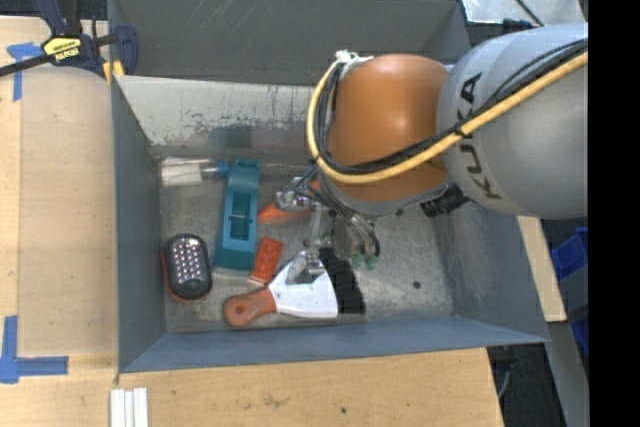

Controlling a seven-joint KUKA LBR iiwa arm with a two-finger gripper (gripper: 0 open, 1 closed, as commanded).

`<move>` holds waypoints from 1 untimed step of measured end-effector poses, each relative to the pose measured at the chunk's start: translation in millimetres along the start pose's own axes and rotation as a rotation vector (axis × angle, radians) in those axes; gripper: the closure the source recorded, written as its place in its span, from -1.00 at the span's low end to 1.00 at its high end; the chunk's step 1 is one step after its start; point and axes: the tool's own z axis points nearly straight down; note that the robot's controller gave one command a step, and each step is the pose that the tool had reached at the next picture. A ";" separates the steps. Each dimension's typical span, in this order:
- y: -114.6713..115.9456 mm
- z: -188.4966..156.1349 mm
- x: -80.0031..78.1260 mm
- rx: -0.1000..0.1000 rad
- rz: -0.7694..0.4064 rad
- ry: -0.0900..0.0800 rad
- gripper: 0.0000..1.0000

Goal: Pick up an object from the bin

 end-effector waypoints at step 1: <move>13.5 54.0 4.2 0.000 -0.143 -0.002 -1.00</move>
Offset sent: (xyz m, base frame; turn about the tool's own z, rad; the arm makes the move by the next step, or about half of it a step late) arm -0.0122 0.0323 -0.0692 -0.4186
